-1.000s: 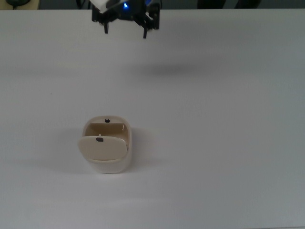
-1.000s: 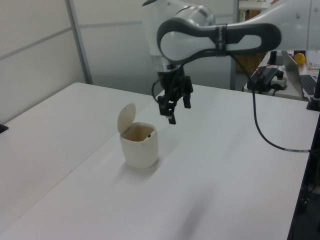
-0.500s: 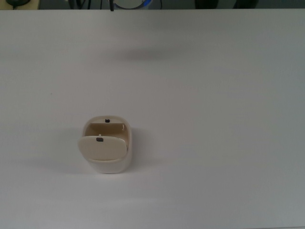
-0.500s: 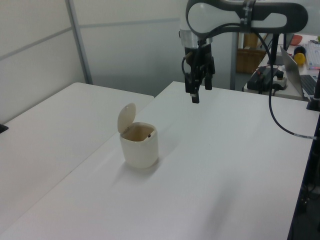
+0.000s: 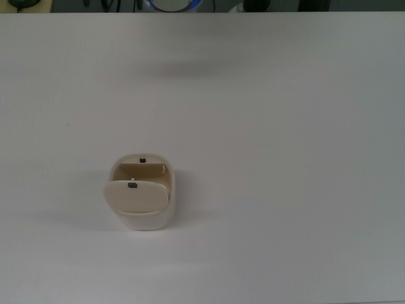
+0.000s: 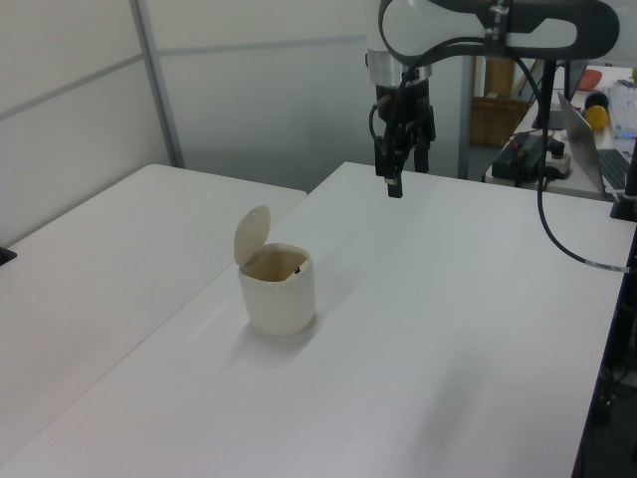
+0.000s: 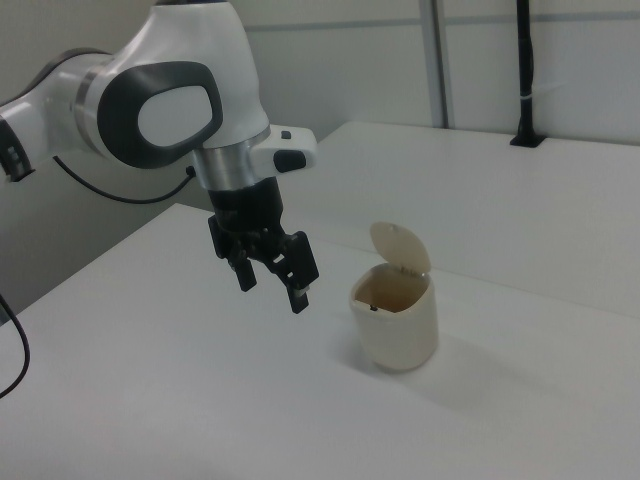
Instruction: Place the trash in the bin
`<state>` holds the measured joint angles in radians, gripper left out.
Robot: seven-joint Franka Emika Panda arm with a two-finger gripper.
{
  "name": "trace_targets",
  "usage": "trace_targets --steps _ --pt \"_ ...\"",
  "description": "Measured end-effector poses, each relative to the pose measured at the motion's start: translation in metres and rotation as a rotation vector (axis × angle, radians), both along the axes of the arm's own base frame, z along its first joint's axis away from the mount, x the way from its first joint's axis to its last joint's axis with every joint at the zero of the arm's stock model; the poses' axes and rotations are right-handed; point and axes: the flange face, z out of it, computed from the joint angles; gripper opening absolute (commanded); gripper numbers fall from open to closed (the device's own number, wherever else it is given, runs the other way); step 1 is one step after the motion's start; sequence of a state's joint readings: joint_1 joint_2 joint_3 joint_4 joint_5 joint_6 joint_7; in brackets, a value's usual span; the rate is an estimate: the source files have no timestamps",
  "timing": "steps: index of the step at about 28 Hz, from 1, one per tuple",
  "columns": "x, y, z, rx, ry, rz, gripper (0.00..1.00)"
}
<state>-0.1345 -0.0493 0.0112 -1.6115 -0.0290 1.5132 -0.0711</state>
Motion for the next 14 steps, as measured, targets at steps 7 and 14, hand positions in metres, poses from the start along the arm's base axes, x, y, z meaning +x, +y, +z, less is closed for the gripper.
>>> trace_targets --steps 7,14 --pt "-0.0029 -0.0103 0.0040 0.000 -0.008 -0.013 1.00" --pt "-0.0032 -0.0111 0.0043 0.001 -0.008 -0.002 1.00"
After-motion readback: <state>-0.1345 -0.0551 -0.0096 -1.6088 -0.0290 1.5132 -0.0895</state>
